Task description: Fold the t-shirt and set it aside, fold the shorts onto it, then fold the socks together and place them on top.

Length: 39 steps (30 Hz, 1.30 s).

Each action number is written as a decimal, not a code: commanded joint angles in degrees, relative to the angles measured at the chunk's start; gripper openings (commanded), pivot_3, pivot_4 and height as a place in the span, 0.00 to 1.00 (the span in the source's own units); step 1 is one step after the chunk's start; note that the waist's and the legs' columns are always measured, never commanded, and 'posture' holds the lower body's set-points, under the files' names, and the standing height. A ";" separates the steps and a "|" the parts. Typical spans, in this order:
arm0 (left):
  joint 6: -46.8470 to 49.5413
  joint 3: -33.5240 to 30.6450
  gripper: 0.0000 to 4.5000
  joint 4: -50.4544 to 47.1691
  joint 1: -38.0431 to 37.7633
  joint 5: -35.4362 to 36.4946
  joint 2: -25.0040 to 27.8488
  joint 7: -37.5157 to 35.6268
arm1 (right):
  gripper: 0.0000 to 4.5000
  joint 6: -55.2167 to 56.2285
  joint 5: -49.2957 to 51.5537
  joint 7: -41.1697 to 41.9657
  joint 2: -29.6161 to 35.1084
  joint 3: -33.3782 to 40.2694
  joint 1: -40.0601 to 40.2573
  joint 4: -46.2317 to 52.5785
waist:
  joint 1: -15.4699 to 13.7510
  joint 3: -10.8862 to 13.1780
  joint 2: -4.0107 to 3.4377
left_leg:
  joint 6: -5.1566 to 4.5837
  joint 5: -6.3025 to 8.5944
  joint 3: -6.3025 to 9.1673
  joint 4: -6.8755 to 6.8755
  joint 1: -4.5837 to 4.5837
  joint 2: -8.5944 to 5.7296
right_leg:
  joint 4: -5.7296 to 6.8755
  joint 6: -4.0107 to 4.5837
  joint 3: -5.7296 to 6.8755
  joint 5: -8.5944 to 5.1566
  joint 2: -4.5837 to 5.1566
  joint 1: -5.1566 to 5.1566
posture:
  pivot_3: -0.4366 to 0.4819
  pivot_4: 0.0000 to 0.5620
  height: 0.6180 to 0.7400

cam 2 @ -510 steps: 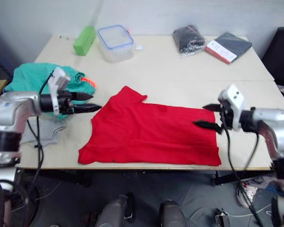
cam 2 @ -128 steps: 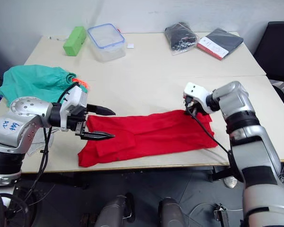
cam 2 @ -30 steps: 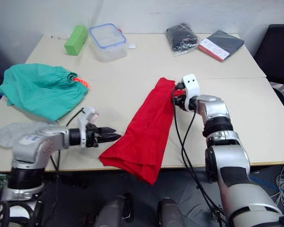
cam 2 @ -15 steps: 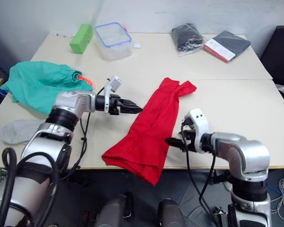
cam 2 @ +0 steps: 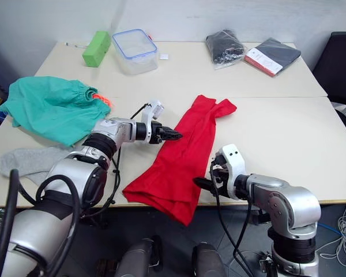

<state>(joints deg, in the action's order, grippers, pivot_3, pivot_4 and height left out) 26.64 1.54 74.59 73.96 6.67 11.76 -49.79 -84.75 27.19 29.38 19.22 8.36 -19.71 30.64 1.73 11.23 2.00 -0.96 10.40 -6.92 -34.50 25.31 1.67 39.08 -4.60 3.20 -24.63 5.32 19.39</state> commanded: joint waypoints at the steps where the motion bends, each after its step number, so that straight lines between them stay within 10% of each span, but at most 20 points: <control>1: 0.32 -1.01 0.30 -0.06 0.62 -0.78 -0.78 -0.66 | 0.54 1.36 0.23 -1.24 -1.70 -3.63 -0.41 -5.48 | 0.12 -0.01 0.01 | 0.01 0.00 0.00 0.00 -0.01 0.00 | 0.01 0.00 0.00 0.00 -0.01 0.00 | 0.48 0.27 1.00; 5: 0.52 -2.51 0.02 -0.01 0.52 -0.68 -1.00 -0.25 | 0.23 3.53 -0.10 -2.04 -1.72 -4.38 -1.89 -9.38 | 0.18 -0.01 0.01 | 0.02 -0.01 -0.02 0.00 -0.01 0.01 | 0.05 0.00 -0.01 0.00 -0.01 0.03 | 0.48 0.27 1.00; 8: 0.13 -3.90 0.00 -0.12 0.33 -0.35 -1.07 0.37 | 0.01 4.24 0.40 -1.66 -0.49 -5.04 -2.27 -9.98 | 0.18 -0.01 0.01 | 0.02 -0.01 -0.02 -0.01 -0.01 0.01 | 0.06 0.00 -0.01 0.00 -0.01 0.03 | 0.48 0.27 1.00; 21: -0.04 -13.31 0.00 0.42 1.13 2.46 -0.25 11.06 | 0.01 16.17 -1.85 3.48 8.25 -7.26 -16.58 -29.46 | -0.10 0.02 0.05 | -0.04 0.02 -0.02 -0.30 0.03 0.00 | 0.34 0.00 0.01 0.00 0.04 0.09 | 0.48 0.27 1.00; 31: 0.54 -7.02 0.61 0.12 1.19 -3.76 0.06 5.04 | 0.00 13.02 1.62 3.99 8.39 -8.29 -10.59 -19.61 | -0.19 0.03 0.06 | -0.05 0.04 0.01 -0.32 0.14 -0.02 | 0.30 0.00 0.22 0.00 0.08 0.12 | 0.48 0.27 1.00; 39: 1.10 -4.74 0.61 1.43 1.74 -6.66 -3.40 7.49 | 0.00 9.00 4.04 1.24 8.70 -4.23 -5.17 -11.27 | -0.61 0.03 0.06 | -0.08 0.07 0.07 -0.41 0.12 -0.03 | 0.30 0.00 0.26 0.00 0.12 0.04 | 0.48 0.27 1.00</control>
<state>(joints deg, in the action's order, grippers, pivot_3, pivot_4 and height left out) 27.23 -4.40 75.04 75.30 1.52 9.60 -42.84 -74.48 29.98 31.16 27.51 3.04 -25.59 16.89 1.12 11.25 2.06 -1.05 10.47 -6.84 -34.91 25.43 1.63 39.37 -4.61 3.46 -24.63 5.44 19.42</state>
